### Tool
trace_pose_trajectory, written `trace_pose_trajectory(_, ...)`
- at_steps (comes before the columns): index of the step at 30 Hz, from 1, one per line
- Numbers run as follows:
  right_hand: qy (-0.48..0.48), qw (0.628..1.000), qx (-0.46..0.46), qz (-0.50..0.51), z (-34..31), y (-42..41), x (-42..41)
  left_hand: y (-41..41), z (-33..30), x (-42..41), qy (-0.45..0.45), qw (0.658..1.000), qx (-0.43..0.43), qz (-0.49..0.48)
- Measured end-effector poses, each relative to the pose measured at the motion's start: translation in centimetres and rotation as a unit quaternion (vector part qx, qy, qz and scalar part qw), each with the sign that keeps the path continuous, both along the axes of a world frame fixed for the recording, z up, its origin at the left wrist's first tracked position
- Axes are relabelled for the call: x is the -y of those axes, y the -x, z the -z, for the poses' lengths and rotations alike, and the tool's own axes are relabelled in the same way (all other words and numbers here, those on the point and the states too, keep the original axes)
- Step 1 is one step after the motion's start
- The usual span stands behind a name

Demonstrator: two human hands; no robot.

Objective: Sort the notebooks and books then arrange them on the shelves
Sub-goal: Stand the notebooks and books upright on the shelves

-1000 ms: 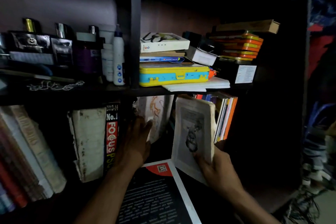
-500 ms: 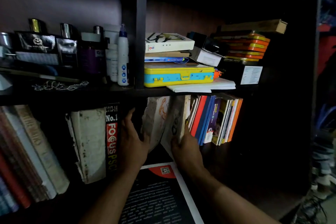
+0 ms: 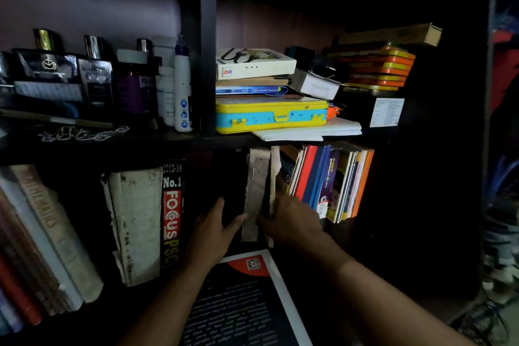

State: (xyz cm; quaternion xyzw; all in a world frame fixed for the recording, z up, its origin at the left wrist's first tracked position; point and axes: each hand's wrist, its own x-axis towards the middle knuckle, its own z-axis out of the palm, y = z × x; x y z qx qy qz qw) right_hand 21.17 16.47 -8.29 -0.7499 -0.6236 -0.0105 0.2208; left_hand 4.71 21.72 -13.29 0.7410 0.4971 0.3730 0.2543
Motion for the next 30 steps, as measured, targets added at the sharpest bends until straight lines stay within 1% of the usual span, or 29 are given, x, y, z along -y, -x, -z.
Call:
trace_pose_trajectory(1,0.019,1.000,-0.003,0.003,-0.5,-0.5,0.4,0.1,-0.1,0.0,0.002,1.000,0.016,0.010)
trace_pose_trajectory(2,0.020,0.999,-0.032,-0.005,-0.7,-1.1,0.7,0.1,-0.2,0.1,0.005,1.000,0.029,0.012)
trace_pose_trajectory(3,0.001,0.997,-0.080,-0.020,-0.5,-1.5,1.2,0.1,-0.3,0.1,0.011,0.999,0.038,0.009)
trace_pose_trajectory(5,-0.075,0.982,-0.172,-0.034,0.6,-1.9,2.0,-0.1,-0.5,0.3,0.049,0.998,0.033,-0.008)
trace_pose_trajectory(7,-0.140,0.961,-0.237,-0.030,2.2,-2.0,2.8,-0.3,-0.7,0.6,0.088,0.996,-0.005,-0.005)
trace_pose_trajectory(9,-0.169,0.953,-0.248,-0.029,3.4,-1.9,2.8,-0.4,-0.7,0.8,0.103,0.994,-0.019,0.018)
trace_pose_trajectory(12,-0.211,0.948,-0.235,-0.024,4.0,-2.0,1.5,-0.1,0.0,0.4,0.110,0.990,0.022,0.084)
trace_pose_trajectory(14,-0.237,0.943,-0.232,-0.022,4.3,-2.0,0.6,-0.1,0.5,0.1,0.102,0.984,0.038,0.142)
trace_pose_trajectory(16,-0.232,0.938,-0.257,-0.033,4.7,-1.8,0.4,-0.3,0.9,-0.1,0.079,0.983,0.021,0.165)
trace_pose_trajectory(18,-0.221,0.929,-0.295,-0.048,4.9,-1.7,1.2,-0.4,1.0,-0.2,0.046,0.989,-0.014,0.142)
trace_pose_trajectory(20,-0.205,0.917,-0.334,-0.069,5.2,-1.5,3.1,-0.5,1.1,-0.5,0.001,0.994,-0.054,0.095)
trace_pose_trajectory(22,-0.171,0.916,-0.356,-0.076,6.0,-1.2,5.7,-0.6,1.3,-0.9,-0.024,0.993,-0.079,0.086)
trace_pose_trajectory(23,-0.140,0.926,-0.344,-0.075,6.7,-1.0,6.9,-0.8,1.3,-0.8,-0.020,0.991,-0.093,0.096)
trace_pose_trajectory(25,-0.062,0.962,-0.252,-0.087,7.9,-0.6,8.5,-1.0,1.1,-0.5,-0.008,0.987,-0.112,0.118)
trace_pose_trajectory(26,-0.031,0.973,-0.205,-0.098,8.2,-0.4,8.9,-0.9,0.7,-0.1,0.000,0.985,-0.112,0.130)
trace_pose_trajectory(27,-0.017,0.978,-0.178,-0.105,8.4,-0.4,8.9,-0.7,0.3,-0.1,0.008,0.983,-0.116,0.143)
trace_pose_trajectory(30,-0.026,0.978,-0.181,-0.106,7.9,-0.2,8.9,0.3,-0.8,0.2,0.027,0.965,-0.170,0.198)
